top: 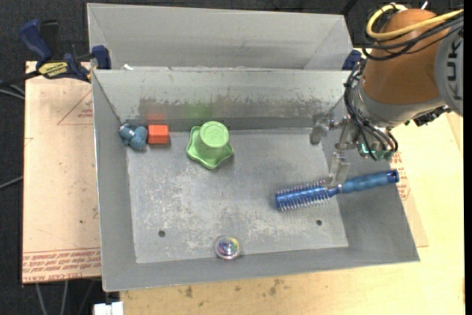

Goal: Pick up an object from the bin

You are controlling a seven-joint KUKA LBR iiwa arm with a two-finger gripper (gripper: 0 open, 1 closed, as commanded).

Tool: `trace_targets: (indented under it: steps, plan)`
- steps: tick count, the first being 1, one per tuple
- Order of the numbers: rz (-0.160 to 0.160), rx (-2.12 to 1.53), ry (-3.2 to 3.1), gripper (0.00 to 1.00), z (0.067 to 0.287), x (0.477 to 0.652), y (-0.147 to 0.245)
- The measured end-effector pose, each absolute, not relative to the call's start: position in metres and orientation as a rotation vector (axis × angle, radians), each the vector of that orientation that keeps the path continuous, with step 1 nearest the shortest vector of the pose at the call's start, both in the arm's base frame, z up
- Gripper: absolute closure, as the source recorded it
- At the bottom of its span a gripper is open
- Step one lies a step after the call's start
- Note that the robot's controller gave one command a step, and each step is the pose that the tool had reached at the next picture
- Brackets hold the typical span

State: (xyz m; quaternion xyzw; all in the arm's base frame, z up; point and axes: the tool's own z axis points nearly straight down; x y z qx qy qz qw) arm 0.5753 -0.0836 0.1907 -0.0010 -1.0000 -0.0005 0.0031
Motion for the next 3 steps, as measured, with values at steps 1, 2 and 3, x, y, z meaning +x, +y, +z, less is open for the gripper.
trace_targets:
  steps: [1,2,3]
  plan:
    - [-0.004,0.319,-3.143,0.0,0.106,0.597,-0.107]
    - [0.001,0.765,-3.059,0.0,0.08,0.644,-0.031]
    - [0.002,1.159,-2.923,0.0,0.099,0.617,-0.1]
